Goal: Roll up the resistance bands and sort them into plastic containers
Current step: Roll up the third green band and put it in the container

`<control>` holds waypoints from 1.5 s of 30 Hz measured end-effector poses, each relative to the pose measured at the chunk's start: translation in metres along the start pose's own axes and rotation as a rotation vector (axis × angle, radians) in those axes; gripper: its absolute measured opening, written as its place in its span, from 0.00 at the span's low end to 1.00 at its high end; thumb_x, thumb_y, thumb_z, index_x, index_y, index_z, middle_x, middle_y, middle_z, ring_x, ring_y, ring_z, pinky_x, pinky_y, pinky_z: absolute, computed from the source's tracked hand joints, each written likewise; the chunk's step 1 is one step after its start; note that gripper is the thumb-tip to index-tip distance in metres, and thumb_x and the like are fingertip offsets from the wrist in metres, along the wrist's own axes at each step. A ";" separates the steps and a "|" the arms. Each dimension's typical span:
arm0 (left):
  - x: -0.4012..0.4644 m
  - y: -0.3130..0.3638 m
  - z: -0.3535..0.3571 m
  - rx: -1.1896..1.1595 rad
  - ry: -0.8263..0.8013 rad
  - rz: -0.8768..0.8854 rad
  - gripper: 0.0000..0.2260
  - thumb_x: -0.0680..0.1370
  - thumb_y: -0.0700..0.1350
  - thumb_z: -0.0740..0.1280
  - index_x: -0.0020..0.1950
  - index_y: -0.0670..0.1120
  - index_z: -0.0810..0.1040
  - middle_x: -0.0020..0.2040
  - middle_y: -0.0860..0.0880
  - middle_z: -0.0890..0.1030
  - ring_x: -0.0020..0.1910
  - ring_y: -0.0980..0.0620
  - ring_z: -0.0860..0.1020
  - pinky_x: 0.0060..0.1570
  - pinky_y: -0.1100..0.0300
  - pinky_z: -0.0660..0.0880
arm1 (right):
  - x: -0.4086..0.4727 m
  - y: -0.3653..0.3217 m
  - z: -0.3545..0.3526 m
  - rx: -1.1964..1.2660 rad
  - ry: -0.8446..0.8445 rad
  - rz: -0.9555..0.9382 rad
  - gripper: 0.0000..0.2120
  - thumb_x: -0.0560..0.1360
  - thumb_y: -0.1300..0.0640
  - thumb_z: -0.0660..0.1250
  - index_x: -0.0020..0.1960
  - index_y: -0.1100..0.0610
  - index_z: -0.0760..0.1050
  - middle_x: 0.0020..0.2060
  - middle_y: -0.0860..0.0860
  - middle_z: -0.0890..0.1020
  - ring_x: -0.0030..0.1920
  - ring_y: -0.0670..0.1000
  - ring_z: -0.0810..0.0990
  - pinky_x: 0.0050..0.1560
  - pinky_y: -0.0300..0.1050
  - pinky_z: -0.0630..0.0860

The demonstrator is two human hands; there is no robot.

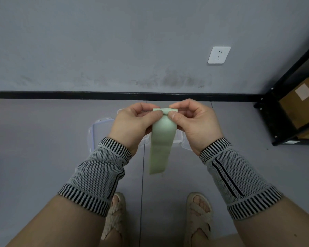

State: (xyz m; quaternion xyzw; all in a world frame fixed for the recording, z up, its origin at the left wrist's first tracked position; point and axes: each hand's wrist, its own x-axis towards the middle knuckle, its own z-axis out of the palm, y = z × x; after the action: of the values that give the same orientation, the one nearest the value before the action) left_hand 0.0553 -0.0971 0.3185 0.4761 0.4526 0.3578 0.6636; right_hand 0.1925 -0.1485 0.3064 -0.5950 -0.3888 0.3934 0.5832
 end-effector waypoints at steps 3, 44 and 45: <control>0.001 -0.001 -0.001 -0.002 0.004 0.021 0.04 0.73 0.34 0.69 0.45 0.42 0.79 0.38 0.45 0.83 0.39 0.51 0.81 0.43 0.57 0.78 | 0.000 0.000 0.001 0.014 -0.006 -0.003 0.11 0.71 0.68 0.70 0.40 0.52 0.79 0.37 0.54 0.82 0.42 0.55 0.82 0.50 0.56 0.81; 0.001 -0.007 0.004 0.242 0.004 0.081 0.11 0.78 0.36 0.61 0.57 0.42 0.80 0.50 0.45 0.84 0.51 0.49 0.81 0.57 0.53 0.76 | -0.002 -0.002 0.008 0.051 0.141 0.022 0.06 0.71 0.66 0.72 0.40 0.56 0.79 0.41 0.60 0.83 0.45 0.60 0.83 0.48 0.57 0.81; 0.002 -0.006 0.003 0.238 0.003 0.070 0.12 0.78 0.36 0.61 0.58 0.41 0.80 0.50 0.44 0.83 0.51 0.48 0.81 0.57 0.52 0.76 | -0.002 -0.002 0.008 0.051 0.132 0.026 0.07 0.71 0.66 0.72 0.40 0.56 0.79 0.40 0.59 0.83 0.44 0.59 0.83 0.47 0.56 0.82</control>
State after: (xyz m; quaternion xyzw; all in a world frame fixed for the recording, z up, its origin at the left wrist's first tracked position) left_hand 0.0587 -0.0981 0.3127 0.5666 0.4759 0.3252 0.5888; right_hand 0.1839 -0.1472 0.3082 -0.6096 -0.3318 0.3707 0.6171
